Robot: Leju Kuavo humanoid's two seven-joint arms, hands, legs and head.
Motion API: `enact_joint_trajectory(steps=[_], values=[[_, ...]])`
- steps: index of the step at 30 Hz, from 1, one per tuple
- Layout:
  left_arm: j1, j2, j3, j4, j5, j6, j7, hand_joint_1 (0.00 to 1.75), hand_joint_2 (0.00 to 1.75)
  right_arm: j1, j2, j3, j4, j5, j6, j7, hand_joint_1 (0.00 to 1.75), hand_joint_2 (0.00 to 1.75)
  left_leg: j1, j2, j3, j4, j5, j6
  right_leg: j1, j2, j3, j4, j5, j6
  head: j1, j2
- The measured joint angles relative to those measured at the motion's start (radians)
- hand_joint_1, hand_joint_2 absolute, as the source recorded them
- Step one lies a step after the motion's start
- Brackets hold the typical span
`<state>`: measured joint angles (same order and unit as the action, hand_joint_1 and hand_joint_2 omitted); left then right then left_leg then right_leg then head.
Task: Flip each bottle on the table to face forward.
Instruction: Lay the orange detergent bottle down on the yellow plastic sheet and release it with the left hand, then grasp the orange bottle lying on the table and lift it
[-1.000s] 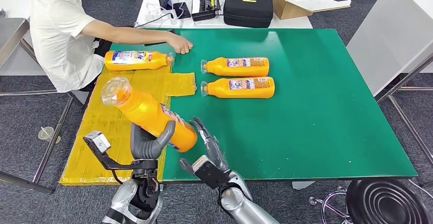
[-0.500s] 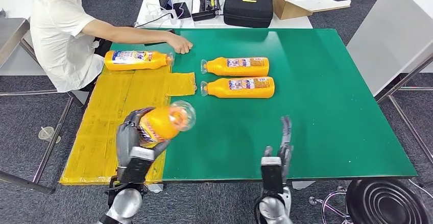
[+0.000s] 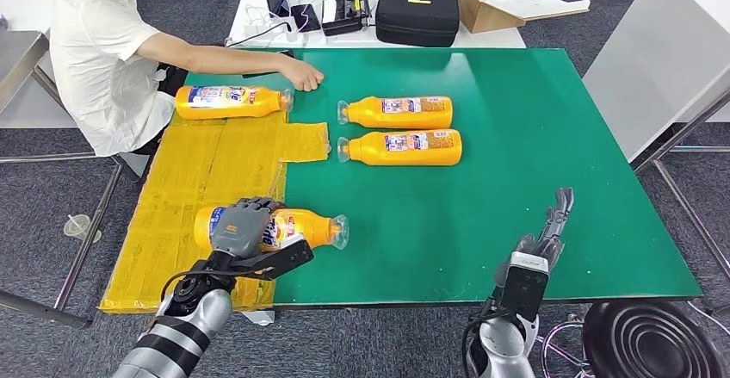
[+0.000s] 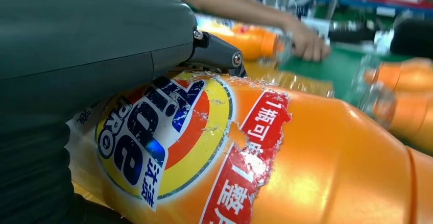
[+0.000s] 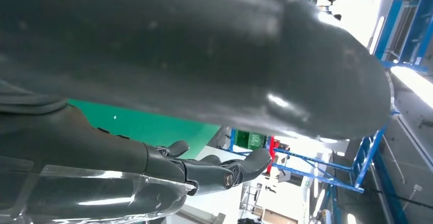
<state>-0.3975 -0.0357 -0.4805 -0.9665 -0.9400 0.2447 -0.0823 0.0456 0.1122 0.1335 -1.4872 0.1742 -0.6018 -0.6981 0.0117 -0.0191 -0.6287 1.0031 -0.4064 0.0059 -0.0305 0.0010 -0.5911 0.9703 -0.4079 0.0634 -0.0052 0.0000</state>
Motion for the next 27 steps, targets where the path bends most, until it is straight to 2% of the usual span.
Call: enact_joint_trajectory(steps=[5, 12, 13, 14, 17, 19, 27], values=[[-0.045, 0.000, 0.007, 0.086, 0.011, -0.018, -0.008, 1.75, 1.75, -0.014, 0.000, 0.000, 0.011, -0.011, 0.003, 0.000, 0.00, 0.00, 0.000, 0.001, 0.000, 0.000, 0.000, 0.000, 0.000, 0.000, 0.000, 0.000, 0.000, 0.000, 0.000, 0.000], [-0.071, -0.001, 0.008, 0.135, 0.015, -0.020, -0.010, 1.75, 1.75, -0.020, 0.000, 0.000, 0.021, -0.013, 0.004, 0.000, 0.00, 0.00, 0.000, 0.001, 0.000, 0.000, 0.000, 0.000, 0.000, 0.000, 0.000, 0.000, 0.000, 0.000, 0.000, 0.000], [-0.075, -0.002, 0.009, 0.141, 0.019, -0.023, -0.010, 1.68, 1.75, -0.021, 0.000, 0.000, 0.022, -0.013, 0.005, 0.000, 0.00, 0.00, 0.000, 0.001, 0.000, 0.000, 0.000, 0.000, 0.000, 0.000, 0.000, 0.000, 0.000, 0.000, 0.000, 0.000], [-0.080, -0.003, 0.011, 0.149, 0.027, -0.027, -0.011, 1.34, 1.75, -0.022, 0.000, 0.000, 0.025, -0.013, 0.005, 0.000, 0.00, 0.00, 0.000, 0.001, 0.000, 0.000, 0.000, 0.000, 0.000, 0.000, 0.000, 0.000, 0.000, 0.000, 0.000, 0.000], [-0.099, -0.004, 0.023, 0.178, 0.063, -0.034, -0.033, 0.14, 1.75, -0.026, 0.000, 0.000, 0.033, -0.013, 0.007, 0.000, 0.00, 0.00, 0.000, 0.001, 0.000, 0.000, 0.000, 0.000, 0.000, 0.000, 0.001, 0.000, 0.000, 0.000, 0.000, 0.000], [-0.108, -0.005, 0.037, 0.200, 0.095, -0.044, -0.067, 0.02, 1.75, -0.026, 0.000, -0.001, 0.039, -0.014, 0.007, 0.000, 0.00, 0.00, 0.000, 0.001, 0.001, 0.000, 0.000, 0.000, 0.000, 0.000, 0.001, 0.000, 0.000, 0.000, 0.000, 0.000], [-0.111, -0.005, 0.072, 0.237, 0.177, -0.112, -0.137, 0.00, 1.75, -0.023, -0.003, -0.001, 0.054, -0.023, 0.005, 0.000, 0.00, 0.00, 0.000, 0.000, 0.001, 0.000, 0.000, 0.000, 0.000, 0.000, 0.001, 0.000, 0.000, 0.000, 0.000, 0.000]])
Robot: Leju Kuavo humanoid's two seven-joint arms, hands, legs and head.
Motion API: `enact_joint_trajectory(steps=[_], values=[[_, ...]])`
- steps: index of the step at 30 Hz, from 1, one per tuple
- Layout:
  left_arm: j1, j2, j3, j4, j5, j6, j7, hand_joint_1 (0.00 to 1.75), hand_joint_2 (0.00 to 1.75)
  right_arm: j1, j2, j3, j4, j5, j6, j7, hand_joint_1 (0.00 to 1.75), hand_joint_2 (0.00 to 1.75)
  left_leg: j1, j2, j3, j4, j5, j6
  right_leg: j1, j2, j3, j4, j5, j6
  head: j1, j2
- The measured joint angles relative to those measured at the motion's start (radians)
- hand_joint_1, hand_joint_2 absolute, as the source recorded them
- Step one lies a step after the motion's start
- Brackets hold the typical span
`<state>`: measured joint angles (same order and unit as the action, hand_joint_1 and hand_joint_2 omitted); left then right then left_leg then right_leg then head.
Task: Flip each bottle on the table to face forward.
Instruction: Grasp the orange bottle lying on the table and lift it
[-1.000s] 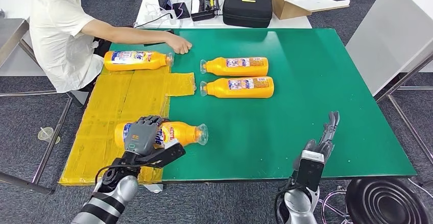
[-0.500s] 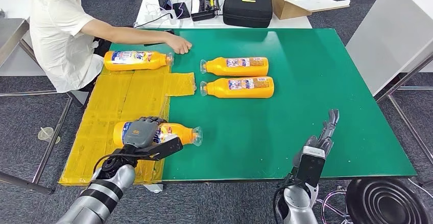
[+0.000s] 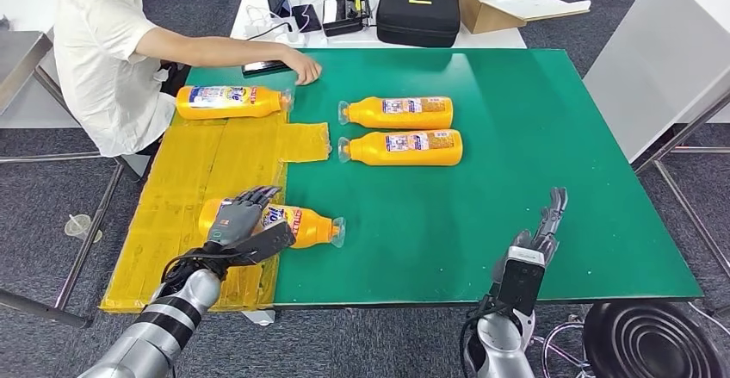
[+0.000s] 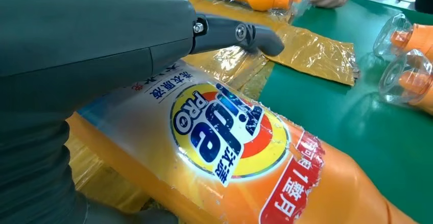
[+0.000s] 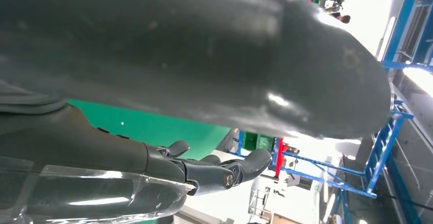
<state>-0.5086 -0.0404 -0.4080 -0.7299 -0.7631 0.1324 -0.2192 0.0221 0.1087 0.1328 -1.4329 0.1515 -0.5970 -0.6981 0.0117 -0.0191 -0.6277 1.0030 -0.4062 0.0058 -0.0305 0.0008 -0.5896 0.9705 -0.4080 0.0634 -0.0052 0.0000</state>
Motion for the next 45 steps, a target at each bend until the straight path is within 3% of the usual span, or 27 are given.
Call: enact_joint_trajectory(steps=[20, 24, 30, 39, 43, 45], values=[[0.006, 0.021, 0.007, -0.013, 0.090, -0.126, -0.078, 0.00, 1.75, -0.016, -0.017, 0.008, 0.036, 0.003, -0.004, 0.000, 0.00, 0.00, 0.000, -0.001, 0.003, 0.000, 0.001, 0.000, 0.000, 0.000, 0.005, 0.000, 0.000, 0.000, 0.000, 0.000], [0.027, 0.026, -0.005, -0.053, 0.110, -0.113, -0.092, 0.00, 0.00, -0.026, -0.024, 0.020, 0.045, 0.016, -0.007, 0.000, 0.00, 0.00, 0.000, -0.001, 0.004, 0.000, 0.001, 0.000, 0.000, 0.000, 0.005, 0.000, 0.000, 0.000, 0.000, 0.000], [0.086, 0.029, -0.038, -0.201, 0.119, -0.016, -0.109, 0.00, 0.00, -0.053, -0.046, 0.064, 0.073, 0.083, -0.001, 0.000, 0.00, 0.00, 0.000, -0.001, 0.002, 0.000, 0.001, 0.000, 0.000, 0.000, 0.003, 0.000, 0.000, 0.000, 0.000, 0.000], [0.199, 0.048, -0.099, -0.524, 0.175, -0.010, -0.144, 0.00, 0.00, -0.110, -0.077, 0.078, 0.251, 0.319, 0.045, 0.012, 0.00, 0.00, 0.000, -0.001, 0.000, 0.000, 0.000, 0.000, 0.000, 0.000, 0.001, 0.000, 0.000, 0.000, 0.000, 0.000], [0.229, 0.057, -0.118, -0.600, 0.175, 0.003, -0.158, 0.00, 0.00, -0.134, -0.100, 0.072, 0.318, 0.482, 0.024, 0.070, 0.00, 1.75, 0.000, -0.001, 0.000, 0.000, 0.000, 0.000, 0.000, 0.000, 0.001, 0.000, 0.000, 0.000, 0.000, 0.000], [0.243, 0.058, -0.128, -0.640, 0.177, 0.010, -0.167, 0.00, 0.00, -0.149, -0.124, 0.073, 0.351, 0.630, 0.016, 0.141, 0.00, 1.75, 0.000, -0.001, 0.000, 0.000, 0.000, 0.000, 0.000, 0.000, 0.001, 0.000, 0.000, 0.000, 0.000, 0.000]])
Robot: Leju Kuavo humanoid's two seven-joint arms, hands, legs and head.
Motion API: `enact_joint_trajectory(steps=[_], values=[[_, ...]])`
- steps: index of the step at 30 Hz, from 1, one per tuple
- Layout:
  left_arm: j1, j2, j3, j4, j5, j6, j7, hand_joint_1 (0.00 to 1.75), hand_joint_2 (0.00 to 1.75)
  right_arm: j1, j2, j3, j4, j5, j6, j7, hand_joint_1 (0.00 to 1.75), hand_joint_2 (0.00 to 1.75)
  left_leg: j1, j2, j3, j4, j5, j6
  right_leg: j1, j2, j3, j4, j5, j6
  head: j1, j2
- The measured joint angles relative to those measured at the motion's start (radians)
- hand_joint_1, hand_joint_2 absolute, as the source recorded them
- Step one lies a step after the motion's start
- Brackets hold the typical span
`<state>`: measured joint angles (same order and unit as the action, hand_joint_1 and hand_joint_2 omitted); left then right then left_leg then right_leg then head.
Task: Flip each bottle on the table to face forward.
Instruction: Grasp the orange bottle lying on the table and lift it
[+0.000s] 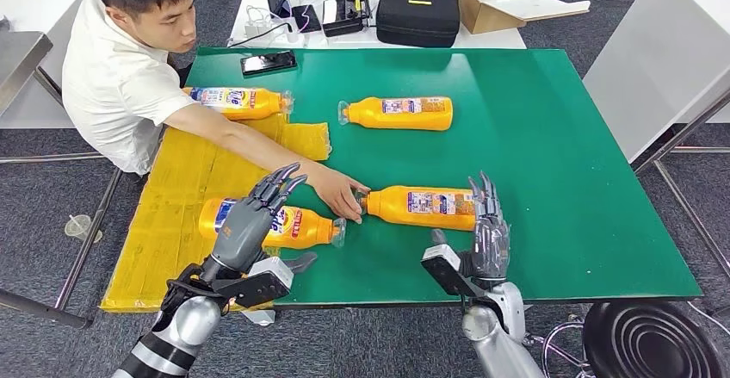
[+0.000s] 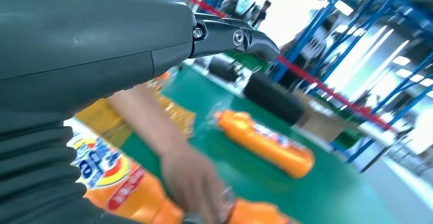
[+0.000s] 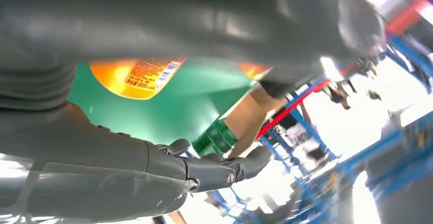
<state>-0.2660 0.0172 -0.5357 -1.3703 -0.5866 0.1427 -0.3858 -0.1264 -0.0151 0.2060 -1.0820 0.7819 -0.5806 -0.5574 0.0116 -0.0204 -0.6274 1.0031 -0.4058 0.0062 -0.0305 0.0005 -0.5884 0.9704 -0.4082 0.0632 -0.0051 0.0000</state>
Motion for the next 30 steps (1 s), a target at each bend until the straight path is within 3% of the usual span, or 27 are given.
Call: enact_joint_trajectory(steps=[5, 12, 17, 30], values=[[0.040, -0.001, -0.032, -0.097, 0.022, 0.025, -0.002, 0.00, 0.00, -0.057, -0.074, 0.005, 0.089, 0.235, 0.047, 0.172, 0.00, 1.75, 0.000, 0.000, 0.000, 0.000, 0.000, 0.000, 0.000, 0.000, 0.000, 0.000, 0.000, 0.000, 0.000, 0.000], [0.080, 0.001, -0.030, -0.177, 0.061, 0.042, 0.015, 0.00, 0.00, -0.080, -0.145, 0.007, 0.134, 0.299, 0.174, 0.284, 0.00, 1.75, -0.001, 0.000, -0.001, 0.000, 0.000, 0.000, 0.000, 0.000, 0.000, 0.000, 0.000, 0.000, 0.000, 0.000], [0.091, -0.001, -0.023, -0.191, 0.090, 0.027, 0.016, 0.00, 0.00, -0.101, -0.180, 0.018, 0.162, 0.313, 0.277, 0.316, 0.00, 1.75, 0.000, 0.000, -0.001, 0.000, 0.000, 0.000, 0.000, 0.000, 0.000, 0.000, 0.000, 0.000, 0.000, 0.000], [0.089, -0.018, -0.021, -0.197, 0.156, -0.002, 0.003, 0.00, 0.00, -0.240, -0.216, 0.109, 0.258, 0.408, 0.294, 0.352, 0.00, 1.75, 0.000, 0.000, 0.000, 0.000, 0.001, 0.001, 0.000, 0.000, 0.000, 0.000, 0.001, 0.000, 0.000, 0.000]])
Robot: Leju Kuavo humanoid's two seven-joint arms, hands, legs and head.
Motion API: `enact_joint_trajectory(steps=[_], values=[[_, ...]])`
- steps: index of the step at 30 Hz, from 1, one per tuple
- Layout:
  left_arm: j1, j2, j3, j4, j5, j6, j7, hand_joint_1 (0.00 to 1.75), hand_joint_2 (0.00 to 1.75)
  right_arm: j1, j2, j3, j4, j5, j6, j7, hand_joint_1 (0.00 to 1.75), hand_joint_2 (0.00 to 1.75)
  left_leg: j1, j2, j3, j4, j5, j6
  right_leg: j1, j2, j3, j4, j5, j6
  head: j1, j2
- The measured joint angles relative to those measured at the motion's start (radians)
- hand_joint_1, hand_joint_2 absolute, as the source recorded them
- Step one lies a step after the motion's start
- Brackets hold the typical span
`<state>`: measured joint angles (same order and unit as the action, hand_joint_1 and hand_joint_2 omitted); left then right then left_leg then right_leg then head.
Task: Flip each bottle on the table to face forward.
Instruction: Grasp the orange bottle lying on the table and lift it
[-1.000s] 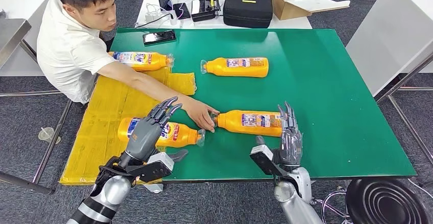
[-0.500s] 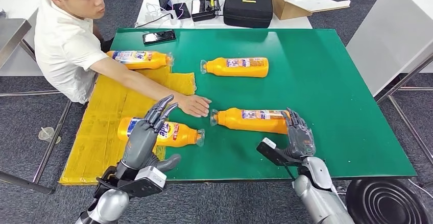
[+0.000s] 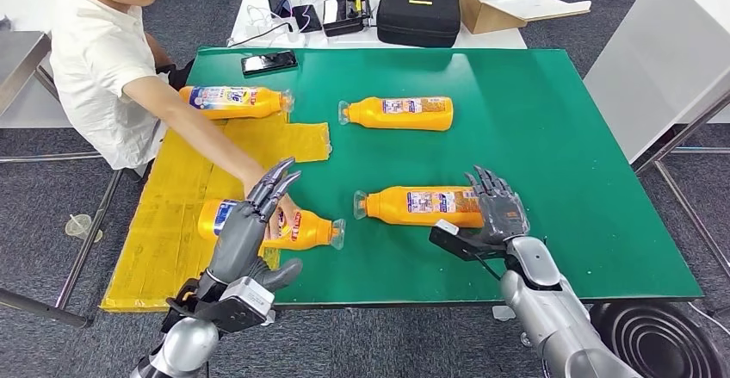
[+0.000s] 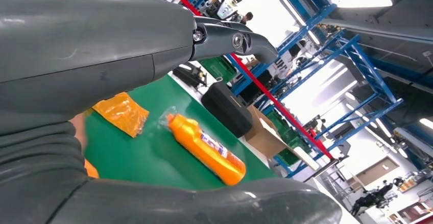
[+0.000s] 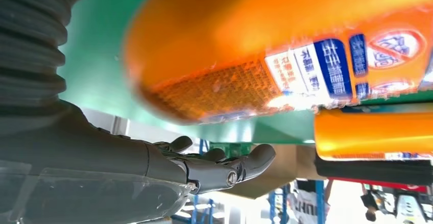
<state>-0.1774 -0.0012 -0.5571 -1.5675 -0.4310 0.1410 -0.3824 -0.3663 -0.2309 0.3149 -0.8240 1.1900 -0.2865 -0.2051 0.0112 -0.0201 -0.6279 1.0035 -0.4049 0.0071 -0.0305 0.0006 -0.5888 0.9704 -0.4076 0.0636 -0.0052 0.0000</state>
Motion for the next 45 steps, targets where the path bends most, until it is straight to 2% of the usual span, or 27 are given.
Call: enact_joint_trajectory(steps=[14, 24, 26, 27, 28, 30, 31, 37, 45], values=[[0.000, -0.005, 0.000, 0.000, 0.012, -0.001, -0.008, 0.00, 0.00, -0.047, -0.011, 0.068, 0.042, 0.052, -0.054, 0.039, 0.00, 1.75, 0.000, 0.000, 0.000, 0.000, 0.000, 0.000, 0.000, 0.000, 0.000, 0.000, 0.000, 0.000, 0.000, 0.000], [-0.001, -0.005, -0.002, 0.000, 0.031, -0.016, -0.016, 0.00, 0.00, -0.047, -0.012, 0.090, 0.042, 0.015, -0.029, 0.033, 0.00, 1.75, 0.000, 0.000, 0.000, 0.000, 0.000, 0.000, 0.000, 0.000, 0.000, 0.000, 0.000, 0.000, 0.000, 0.000], [-0.001, -0.005, -0.002, 0.000, 0.038, -0.020, -0.018, 0.00, 0.87, -0.048, -0.012, 0.092, 0.046, 0.001, -0.015, 0.026, 0.01, 1.75, 0.000, 0.000, 0.000, 0.000, 0.000, 0.000, 0.000, 0.000, 0.000, 0.000, 0.000, 0.000, 0.000, 0.000], [-0.001, -0.006, -0.002, 0.000, 0.043, -0.023, -0.019, 0.00, 1.31, -0.049, -0.012, 0.092, 0.050, -0.010, -0.002, 0.020, 0.19, 1.75, 0.000, 0.000, 0.000, 0.000, 0.000, 0.000, 0.000, 0.000, 0.000, 0.000, 0.000, 0.000, 0.000, 0.000], [-0.001, -0.006, -0.002, 0.001, 0.050, -0.027, -0.020, 0.00, 1.75, -0.051, -0.012, 0.093, 0.056, -0.024, 0.017, 0.012, 0.62, 1.75, 0.000, 0.000, 0.000, 0.000, 0.000, 0.000, 0.000, 0.000, 0.000, 0.000, 0.000, 0.000, 0.000, 0.000], [-0.003, -0.007, -0.002, 0.003, 0.064, -0.036, -0.025, 0.00, 1.75, -0.062, -0.012, 0.093, 0.079, -0.060, 0.065, -0.013, 1.49, 1.75, 0.000, 0.000, 0.000, 0.000, 0.000, 0.000, 0.000, 0.000, 0.000, 0.000, 0.000, 0.000, 0.000, 0.000], [-0.004, -0.008, -0.003, 0.006, 0.072, -0.039, -0.028, 0.00, 1.75, -0.069, -0.013, 0.093, 0.093, -0.077, 0.086, -0.027, 1.75, 1.75, 0.000, 0.000, 0.000, 0.000, 0.000, 0.000, 0.000, 0.000, 0.000, 0.000, 0.000, 0.000, 0.000, 0.000], [-0.022, -0.016, -0.008, 0.027, 0.100, -0.050, -0.043, 0.00, 1.75, -0.116, -0.015, 0.094, 0.188, -0.125, 0.125, -0.083, 1.75, 1.75, 0.000, 0.001, 0.002, 0.000, 0.000, 0.000, 0.000, 0.000, 0.001, 0.000, 0.000, 0.000, 0.000, 0.000], [-0.033, -0.022, -0.011, 0.049, 0.114, -0.051, -0.048, 0.00, 1.75, -0.151, -0.011, 0.095, 0.259, -0.134, 0.107, -0.089, 1.75, 1.75, 0.000, 0.000, 0.004, 0.000, 0.000, 0.000, 0.000, 0.000, 0.003, 0.000, 0.000, 0.000, 0.000, 0.000]])
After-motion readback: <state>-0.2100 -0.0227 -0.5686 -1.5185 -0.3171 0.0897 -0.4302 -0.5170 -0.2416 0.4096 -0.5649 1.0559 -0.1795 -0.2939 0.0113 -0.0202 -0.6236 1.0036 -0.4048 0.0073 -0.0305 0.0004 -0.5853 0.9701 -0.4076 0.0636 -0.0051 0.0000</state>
